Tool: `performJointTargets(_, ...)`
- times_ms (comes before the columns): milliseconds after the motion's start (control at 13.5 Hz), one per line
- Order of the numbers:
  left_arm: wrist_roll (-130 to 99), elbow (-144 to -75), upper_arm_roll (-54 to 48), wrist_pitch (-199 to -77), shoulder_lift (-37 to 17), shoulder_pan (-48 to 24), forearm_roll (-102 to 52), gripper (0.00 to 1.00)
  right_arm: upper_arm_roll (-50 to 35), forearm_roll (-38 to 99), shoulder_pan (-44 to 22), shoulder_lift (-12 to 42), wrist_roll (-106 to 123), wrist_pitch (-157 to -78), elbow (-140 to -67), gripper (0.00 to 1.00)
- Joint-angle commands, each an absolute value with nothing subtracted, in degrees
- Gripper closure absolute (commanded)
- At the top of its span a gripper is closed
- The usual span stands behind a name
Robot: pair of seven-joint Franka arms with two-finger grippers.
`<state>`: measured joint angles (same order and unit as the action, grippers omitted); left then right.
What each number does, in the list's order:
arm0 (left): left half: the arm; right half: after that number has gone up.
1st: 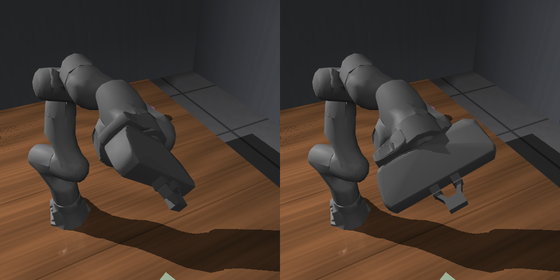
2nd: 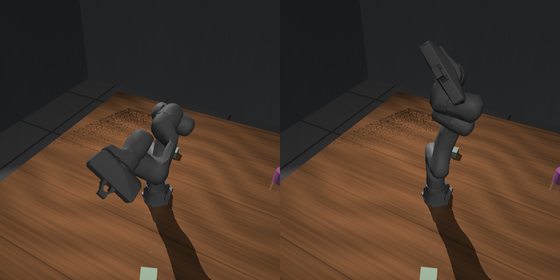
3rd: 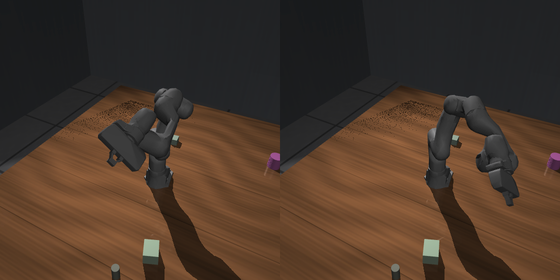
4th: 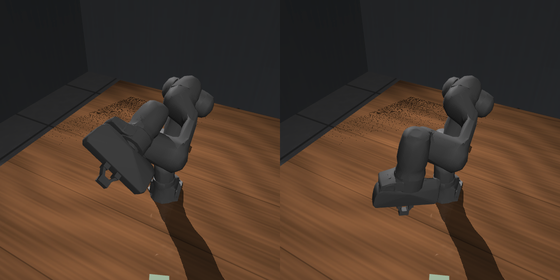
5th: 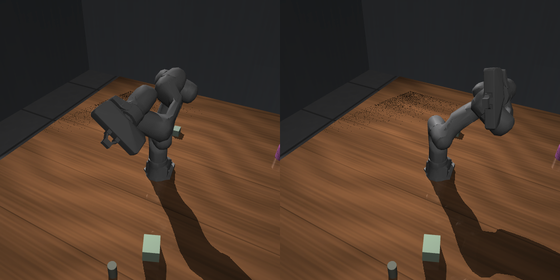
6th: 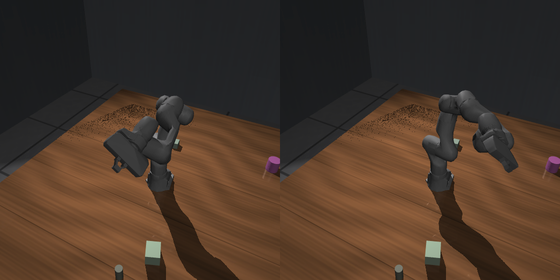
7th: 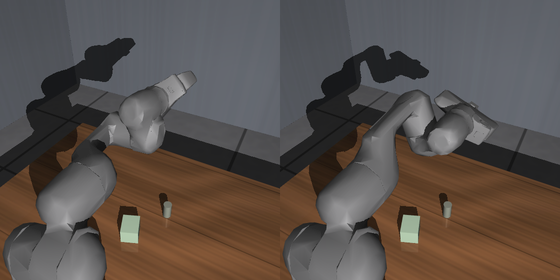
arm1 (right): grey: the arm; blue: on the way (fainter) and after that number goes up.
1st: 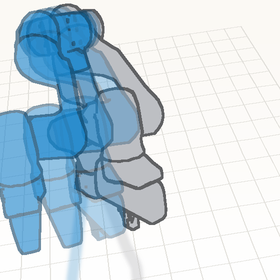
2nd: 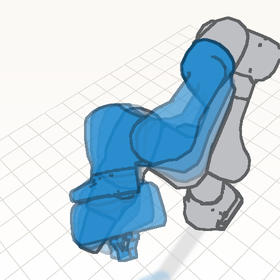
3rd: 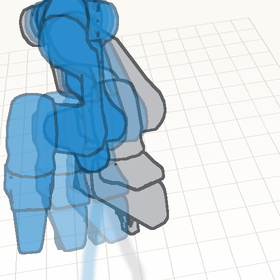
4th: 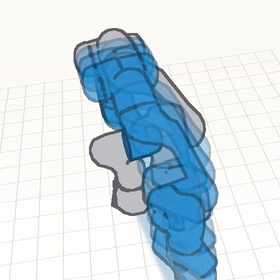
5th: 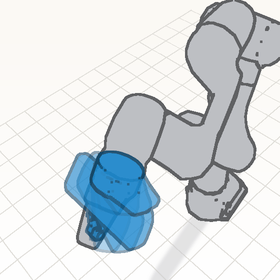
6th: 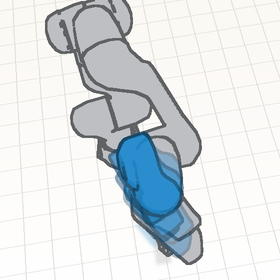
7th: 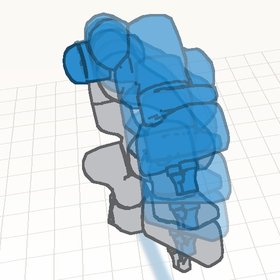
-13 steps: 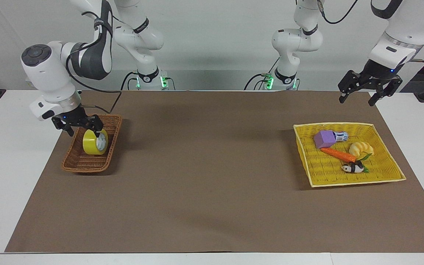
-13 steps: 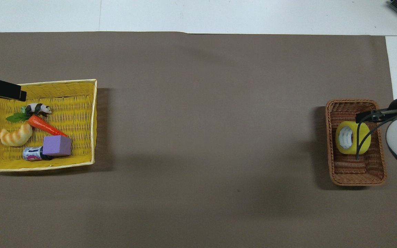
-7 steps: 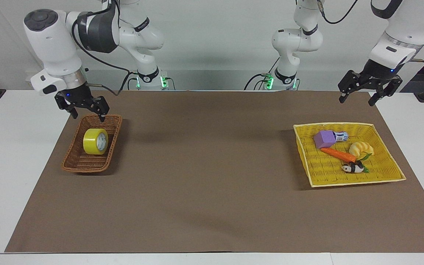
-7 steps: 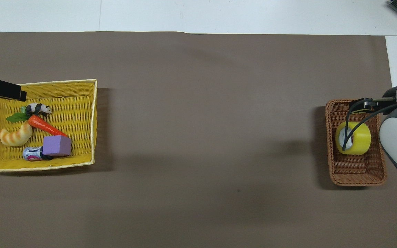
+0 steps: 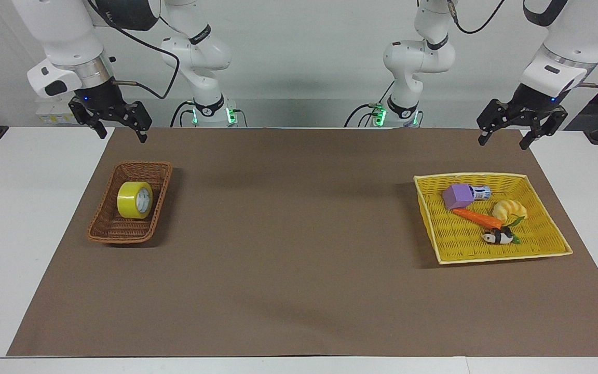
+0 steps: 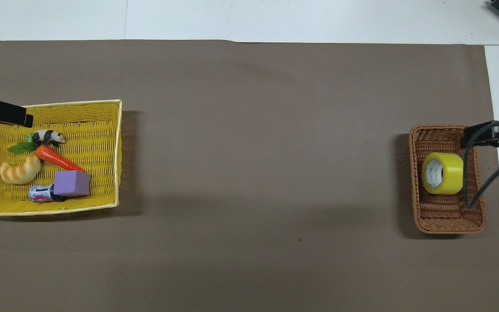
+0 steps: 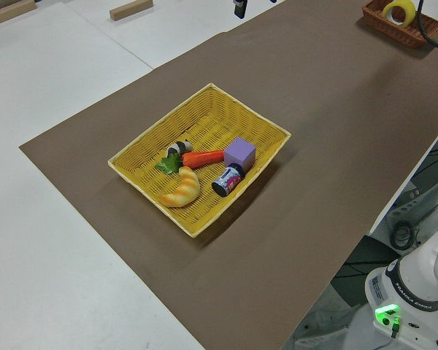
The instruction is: Move tape to another basket
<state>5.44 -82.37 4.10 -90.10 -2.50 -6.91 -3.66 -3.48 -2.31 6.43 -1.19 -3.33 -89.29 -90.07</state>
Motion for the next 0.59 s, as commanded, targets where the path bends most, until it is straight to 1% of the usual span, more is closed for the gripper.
performJointTargets(0,5.71,-81.91,3.60,-88.86,-2.11,-6.42,-2.46,0.00,-3.87,-1.93,7.38,-0.26,-4.04,-87.89,-88.77,0.00)
performJointTargets(520,5.71,-81.91,3.60,-88.94,-2.11,-6.42,-2.46,0.00,-3.60,-1.93,7.91,-0.88,-3.78,-87.89,-89.91,0.00)
